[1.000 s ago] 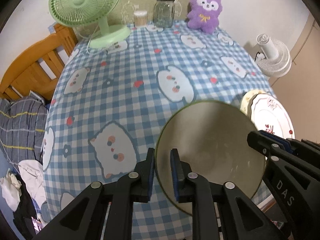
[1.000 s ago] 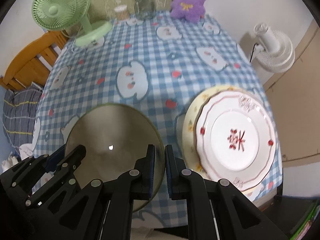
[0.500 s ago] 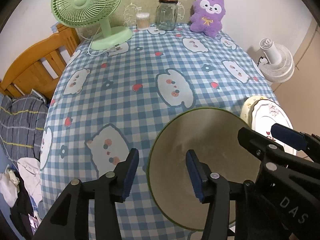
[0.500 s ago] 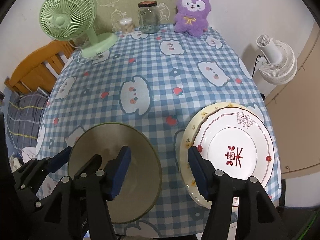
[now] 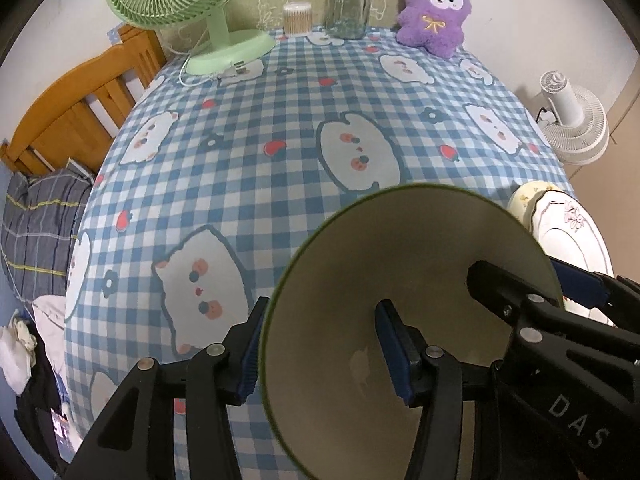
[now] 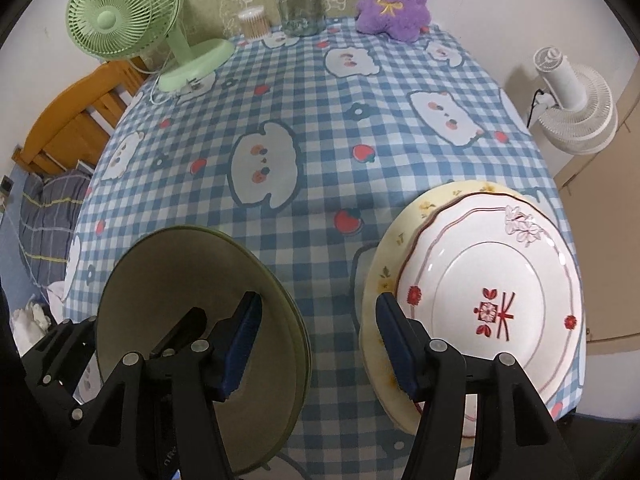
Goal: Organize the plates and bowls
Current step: 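Close both grippers on the rim of the bowl stack, then lift the bowl stack off the tablecloth with both grippers, then carry the bowl stack over the red-rimmed plate stack, then lower the bowl stack onto the plates and open both grippers, then pull both grippers back from the plates and bowls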
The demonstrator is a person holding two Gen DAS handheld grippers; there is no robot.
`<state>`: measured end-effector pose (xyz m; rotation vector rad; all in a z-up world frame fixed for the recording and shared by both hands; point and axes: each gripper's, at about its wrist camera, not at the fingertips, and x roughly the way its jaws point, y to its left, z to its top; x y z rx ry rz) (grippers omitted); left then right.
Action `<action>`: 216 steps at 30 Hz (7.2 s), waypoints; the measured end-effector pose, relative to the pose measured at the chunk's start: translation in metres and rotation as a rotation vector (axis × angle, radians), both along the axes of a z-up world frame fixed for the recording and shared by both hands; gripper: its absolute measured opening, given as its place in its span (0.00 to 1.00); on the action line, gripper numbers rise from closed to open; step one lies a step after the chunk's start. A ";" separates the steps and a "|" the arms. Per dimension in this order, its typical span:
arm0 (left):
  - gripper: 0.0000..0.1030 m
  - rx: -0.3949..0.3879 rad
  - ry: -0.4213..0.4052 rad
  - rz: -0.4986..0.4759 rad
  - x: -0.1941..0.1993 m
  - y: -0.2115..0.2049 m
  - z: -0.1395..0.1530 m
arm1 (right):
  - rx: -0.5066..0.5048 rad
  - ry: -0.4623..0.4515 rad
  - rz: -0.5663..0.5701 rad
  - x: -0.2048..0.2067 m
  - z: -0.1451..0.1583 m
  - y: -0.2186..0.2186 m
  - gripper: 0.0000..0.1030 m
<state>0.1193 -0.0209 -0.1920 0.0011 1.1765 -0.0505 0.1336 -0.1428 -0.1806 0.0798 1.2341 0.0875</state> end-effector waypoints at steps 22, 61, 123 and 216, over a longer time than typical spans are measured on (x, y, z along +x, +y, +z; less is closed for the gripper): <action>0.53 -0.050 -0.022 0.021 -0.003 0.001 -0.002 | 0.074 0.023 0.055 0.007 -0.017 0.009 0.53; 0.47 -0.089 0.039 -0.050 -0.003 0.008 0.011 | 0.058 0.069 0.080 0.004 -0.002 0.028 0.46; 0.46 -0.095 -0.054 -0.037 -0.005 -0.158 0.074 | 0.035 -0.005 0.077 0.001 0.062 -0.142 0.46; 0.83 -0.035 -0.376 -0.141 -0.114 -0.032 0.148 | 0.009 -0.376 -0.168 -0.143 0.149 -0.058 0.66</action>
